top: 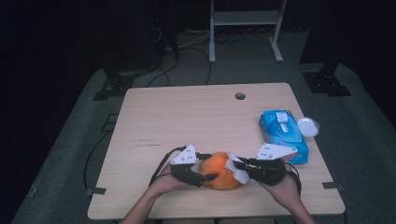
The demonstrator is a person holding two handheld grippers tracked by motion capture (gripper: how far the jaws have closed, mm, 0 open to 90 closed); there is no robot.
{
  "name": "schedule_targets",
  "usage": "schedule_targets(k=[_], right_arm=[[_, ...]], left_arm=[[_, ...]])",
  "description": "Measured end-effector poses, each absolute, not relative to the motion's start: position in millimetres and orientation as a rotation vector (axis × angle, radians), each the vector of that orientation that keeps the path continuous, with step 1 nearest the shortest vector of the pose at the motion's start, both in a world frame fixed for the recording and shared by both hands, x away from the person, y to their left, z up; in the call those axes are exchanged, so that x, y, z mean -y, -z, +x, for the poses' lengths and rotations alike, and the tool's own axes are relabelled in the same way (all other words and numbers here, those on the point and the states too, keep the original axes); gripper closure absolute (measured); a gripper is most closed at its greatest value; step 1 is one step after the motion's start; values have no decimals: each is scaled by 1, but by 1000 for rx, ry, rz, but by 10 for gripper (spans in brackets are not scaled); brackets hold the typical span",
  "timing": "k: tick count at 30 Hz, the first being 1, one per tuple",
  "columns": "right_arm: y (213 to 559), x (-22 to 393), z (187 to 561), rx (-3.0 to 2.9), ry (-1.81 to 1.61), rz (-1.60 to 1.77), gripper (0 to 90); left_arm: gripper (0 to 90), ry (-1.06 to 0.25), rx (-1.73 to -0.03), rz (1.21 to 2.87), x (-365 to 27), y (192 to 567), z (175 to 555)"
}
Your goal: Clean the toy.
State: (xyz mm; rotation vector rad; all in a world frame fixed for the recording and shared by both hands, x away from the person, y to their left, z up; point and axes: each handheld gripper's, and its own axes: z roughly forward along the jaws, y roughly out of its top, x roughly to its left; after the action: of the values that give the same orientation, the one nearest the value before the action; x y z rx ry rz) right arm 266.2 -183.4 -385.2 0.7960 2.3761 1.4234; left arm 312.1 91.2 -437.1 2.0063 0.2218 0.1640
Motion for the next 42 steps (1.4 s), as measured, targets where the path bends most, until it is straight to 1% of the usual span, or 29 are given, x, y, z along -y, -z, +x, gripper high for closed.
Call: schedule_targets(k=[3,5,9,13,17,19,21,23,24,25,26,29,31,36,38,42], right_arm=[[378,170,260,-2393,-1445,723,816],[382,166,260,-2412,-1385,712,816],[395,175,269,-2429,-1381,775,817],[390,184,269,-2387,-1364,823,816],[383,177,265,-2378,-1420,784,810],[386,171,266,-2396,-1365,765,811],[391,172,269,-2402,-1336,758,812],[394,177,272,-2401,-1339,789,813],[394,180,272,-2392,-1335,805,813],[393,185,273,-2385,-1336,820,813],[393,188,274,-2380,-1342,833,812],[391,192,276,-2353,-1360,861,814],[384,188,271,-2334,-1385,825,814],[369,165,257,-2362,-1473,693,813],[369,157,254,-2380,-1423,651,813],[378,164,261,-2370,-1314,681,811]], left_arm=[[289,-170,-204,2012,-88,437,308],[287,-170,-207,2014,-88,437,308],[288,-149,-228,2003,-90,439,310],[290,-159,-235,2005,-88,438,311],[287,-171,-223,2012,-85,437,308],[280,-173,-224,2014,-84,437,307],[238,-163,-233,2011,-85,436,308],[122,-164,-296,2018,-84,435,311],[79,-149,-329,2020,-85,437,313],[71,-141,-332,2017,-86,438,314],[77,-124,-329,2017,-86,439,316],[240,-134,-304,2015,-86,440,315],[306,-160,-281,2006,-84,436,311],[327,-207,-212,2010,-69,429,297],[335,-216,-179,2020,-65,429,292],[348,-197,-200,2011,-67,432,294]])
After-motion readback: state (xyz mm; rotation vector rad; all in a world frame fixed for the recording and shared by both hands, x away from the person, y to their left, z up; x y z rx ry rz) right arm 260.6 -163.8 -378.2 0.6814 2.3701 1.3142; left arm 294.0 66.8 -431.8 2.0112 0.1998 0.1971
